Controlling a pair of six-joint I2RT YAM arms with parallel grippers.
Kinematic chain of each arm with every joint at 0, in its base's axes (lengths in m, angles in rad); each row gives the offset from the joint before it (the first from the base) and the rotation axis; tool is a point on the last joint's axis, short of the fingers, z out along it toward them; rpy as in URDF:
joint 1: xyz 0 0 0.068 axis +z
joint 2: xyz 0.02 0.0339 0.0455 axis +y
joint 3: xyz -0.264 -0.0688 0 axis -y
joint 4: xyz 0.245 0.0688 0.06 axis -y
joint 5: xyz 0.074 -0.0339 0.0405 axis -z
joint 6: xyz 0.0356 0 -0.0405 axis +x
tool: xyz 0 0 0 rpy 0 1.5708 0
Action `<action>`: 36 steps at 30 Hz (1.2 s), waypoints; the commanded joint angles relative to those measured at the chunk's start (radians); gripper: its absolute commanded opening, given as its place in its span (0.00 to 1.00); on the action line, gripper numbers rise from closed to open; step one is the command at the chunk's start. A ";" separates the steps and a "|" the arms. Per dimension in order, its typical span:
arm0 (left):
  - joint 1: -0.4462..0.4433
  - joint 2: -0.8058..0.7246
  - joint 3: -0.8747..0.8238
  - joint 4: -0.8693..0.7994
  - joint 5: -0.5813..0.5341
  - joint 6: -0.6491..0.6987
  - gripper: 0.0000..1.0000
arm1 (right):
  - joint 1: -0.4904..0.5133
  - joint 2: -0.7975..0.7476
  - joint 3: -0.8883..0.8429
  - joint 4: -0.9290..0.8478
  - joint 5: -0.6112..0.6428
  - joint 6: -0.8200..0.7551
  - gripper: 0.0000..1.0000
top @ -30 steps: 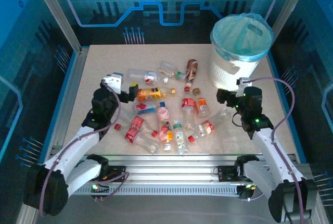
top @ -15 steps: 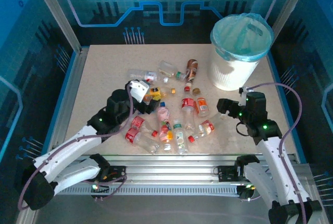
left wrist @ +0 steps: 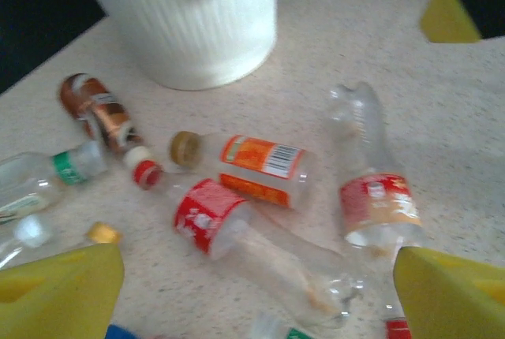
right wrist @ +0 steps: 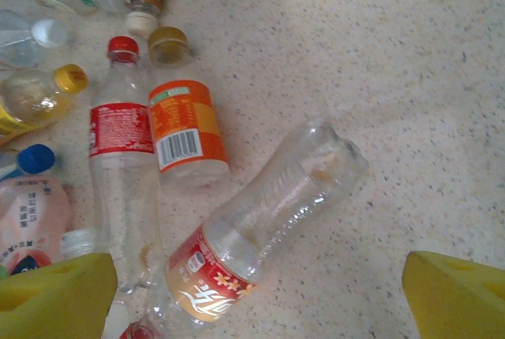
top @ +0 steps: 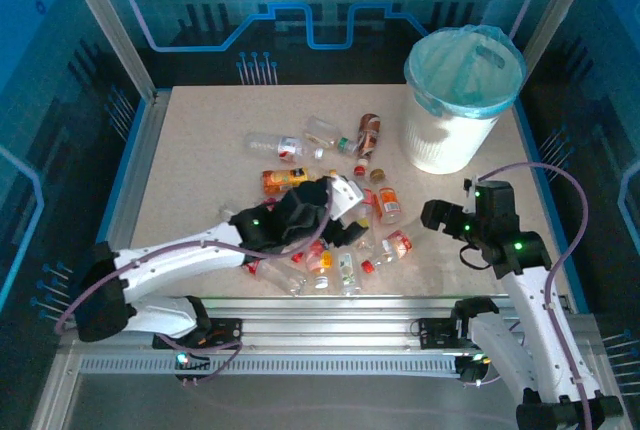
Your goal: Put the plastic bottles in the bin
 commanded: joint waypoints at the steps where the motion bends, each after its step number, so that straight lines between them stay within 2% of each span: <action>1: -0.065 0.079 0.061 -0.070 -0.011 -0.031 0.88 | -0.003 0.029 0.002 -0.051 0.019 0.038 0.94; 9: -0.126 0.251 0.189 -0.249 0.026 -0.184 0.86 | -0.042 0.102 -0.045 0.006 -0.062 0.090 0.94; 13: -0.133 0.294 0.180 -0.253 0.053 -0.212 0.85 | -0.059 0.112 -0.073 0.027 -0.079 0.096 0.95; 21: -0.147 0.385 0.229 -0.285 0.052 -0.216 0.84 | -0.085 0.123 -0.124 0.060 -0.113 0.129 0.98; 27: -0.150 0.431 0.229 -0.216 0.097 -0.208 0.83 | -0.094 0.114 -0.155 0.060 -0.105 0.164 0.98; 36: -0.151 0.496 0.280 -0.257 0.087 -0.159 0.82 | -0.108 0.064 -0.164 0.047 -0.092 0.155 0.99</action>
